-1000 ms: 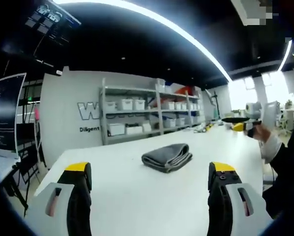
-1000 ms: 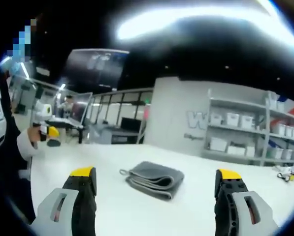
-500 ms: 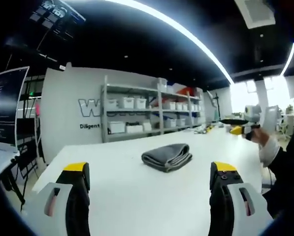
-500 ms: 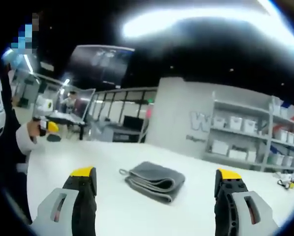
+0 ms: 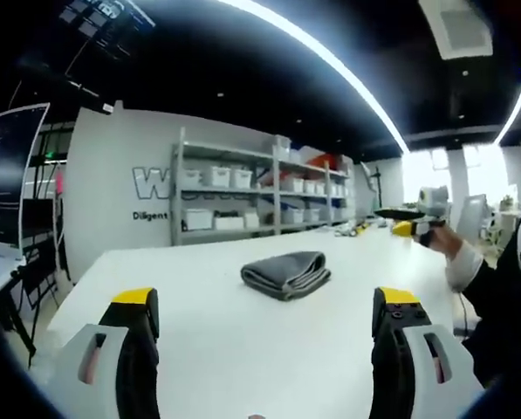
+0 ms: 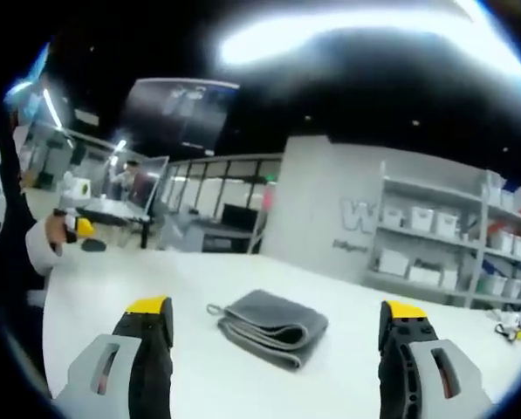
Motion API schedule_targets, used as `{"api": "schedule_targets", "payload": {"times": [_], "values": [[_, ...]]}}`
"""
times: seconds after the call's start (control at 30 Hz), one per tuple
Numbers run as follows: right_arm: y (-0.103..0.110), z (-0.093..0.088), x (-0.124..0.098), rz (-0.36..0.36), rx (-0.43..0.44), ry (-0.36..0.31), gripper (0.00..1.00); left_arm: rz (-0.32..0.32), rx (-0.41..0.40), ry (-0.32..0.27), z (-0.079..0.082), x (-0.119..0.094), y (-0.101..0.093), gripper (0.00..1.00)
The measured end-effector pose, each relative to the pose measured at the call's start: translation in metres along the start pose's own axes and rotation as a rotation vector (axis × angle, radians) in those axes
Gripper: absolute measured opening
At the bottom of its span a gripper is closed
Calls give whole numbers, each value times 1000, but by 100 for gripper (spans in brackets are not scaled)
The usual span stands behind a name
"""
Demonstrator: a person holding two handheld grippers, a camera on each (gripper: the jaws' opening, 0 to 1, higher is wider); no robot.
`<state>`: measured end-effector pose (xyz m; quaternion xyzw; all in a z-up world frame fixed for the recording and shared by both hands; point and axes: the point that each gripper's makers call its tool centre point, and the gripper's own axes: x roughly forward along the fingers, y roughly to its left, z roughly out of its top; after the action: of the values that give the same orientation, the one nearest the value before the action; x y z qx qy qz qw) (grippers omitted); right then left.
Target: Open the folded towel by lifting each exposed corner and separating the folded layers until the towel lies flat within the target outline without major curled edges
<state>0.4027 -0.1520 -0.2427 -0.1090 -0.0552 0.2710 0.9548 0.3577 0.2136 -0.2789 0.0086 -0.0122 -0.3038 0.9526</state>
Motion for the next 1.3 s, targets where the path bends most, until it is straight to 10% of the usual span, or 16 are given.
{"api": "schedule_targets", "payload": {"times": [1.3], "values": [[-35, -25, 73, 58, 49, -28, 98, 20, 3, 19, -2, -2, 5, 100]]}}
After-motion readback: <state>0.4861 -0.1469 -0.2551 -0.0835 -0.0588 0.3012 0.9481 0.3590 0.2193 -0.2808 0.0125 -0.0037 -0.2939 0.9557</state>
